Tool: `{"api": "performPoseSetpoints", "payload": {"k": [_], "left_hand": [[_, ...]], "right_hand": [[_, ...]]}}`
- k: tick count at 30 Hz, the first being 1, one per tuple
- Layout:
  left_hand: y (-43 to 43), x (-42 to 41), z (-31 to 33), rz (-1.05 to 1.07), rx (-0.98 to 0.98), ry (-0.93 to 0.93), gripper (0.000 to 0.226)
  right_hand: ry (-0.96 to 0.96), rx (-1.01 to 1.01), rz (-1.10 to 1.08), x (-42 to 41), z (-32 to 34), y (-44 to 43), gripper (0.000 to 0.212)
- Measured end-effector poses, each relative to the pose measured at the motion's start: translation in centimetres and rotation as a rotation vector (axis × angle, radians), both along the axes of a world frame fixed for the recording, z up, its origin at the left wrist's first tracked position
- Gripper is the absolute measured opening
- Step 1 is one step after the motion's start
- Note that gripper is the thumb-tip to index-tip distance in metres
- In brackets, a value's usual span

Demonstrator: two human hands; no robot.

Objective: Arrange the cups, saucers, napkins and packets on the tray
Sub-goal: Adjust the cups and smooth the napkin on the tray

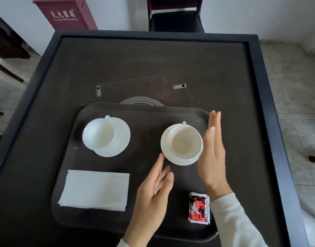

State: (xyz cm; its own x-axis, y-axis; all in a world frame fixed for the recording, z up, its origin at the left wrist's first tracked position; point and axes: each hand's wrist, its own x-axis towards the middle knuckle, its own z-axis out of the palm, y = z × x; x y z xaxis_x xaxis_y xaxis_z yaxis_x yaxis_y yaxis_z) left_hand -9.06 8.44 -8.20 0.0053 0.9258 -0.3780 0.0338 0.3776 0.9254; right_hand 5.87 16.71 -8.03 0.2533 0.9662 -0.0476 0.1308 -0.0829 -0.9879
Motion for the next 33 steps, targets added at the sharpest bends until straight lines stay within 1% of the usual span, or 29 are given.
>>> {"api": "performPoseSetpoints", "payload": {"k": [4,8,11,13,15,17,21,25,29,33], "left_hand": [[-2.2,-3.7,0.6,0.034,-0.011,0.107,0.044],[-3.5,-8.4,1.3,0.133,0.032,0.262,0.032],[-2.9,-12.6,1.6,0.256,0.083,0.346,0.031],[-1.4,-15.2,1.4,0.329,0.081,0.351,0.034],[0.7,-17.1,1.4,0.351,0.050,0.317,0.037],[2.7,-17.9,1.5,0.302,0.010,0.263,0.039],[4.9,-17.8,1.3,0.149,-0.033,0.172,0.044],[5.5,-18.3,1.0,0.071,-0.038,0.148,0.048],[5.4,-18.9,0.6,0.004,-0.016,0.108,0.053],[5.6,-19.6,0.6,-0.048,-0.012,0.125,0.054]], "right_hand": [[-0.060,0.131,-0.049,-0.5,0.9,-3.8,0.061],[-0.082,0.173,-0.024,-3.2,1.8,-7.0,0.049],[-0.045,0.074,0.097,-6.6,1.6,-7.8,0.046],[-0.012,-0.012,0.209,-9.2,1.1,-6.9,0.050],[0.024,-0.052,0.306,-12.3,0.6,-5.3,0.058],[0.055,-0.069,0.352,-15.3,0.2,-3.7,0.063],[0.132,-0.132,0.303,-19.0,-0.7,-2.1,0.059],[0.108,-0.126,0.299,-20.5,-1.3,-1.7,0.051],[0.096,-0.151,0.270,-21.0,-1.6,-2.2,0.049],[0.065,-0.163,0.235,-21.6,-0.9,-2.2,0.048]]}}
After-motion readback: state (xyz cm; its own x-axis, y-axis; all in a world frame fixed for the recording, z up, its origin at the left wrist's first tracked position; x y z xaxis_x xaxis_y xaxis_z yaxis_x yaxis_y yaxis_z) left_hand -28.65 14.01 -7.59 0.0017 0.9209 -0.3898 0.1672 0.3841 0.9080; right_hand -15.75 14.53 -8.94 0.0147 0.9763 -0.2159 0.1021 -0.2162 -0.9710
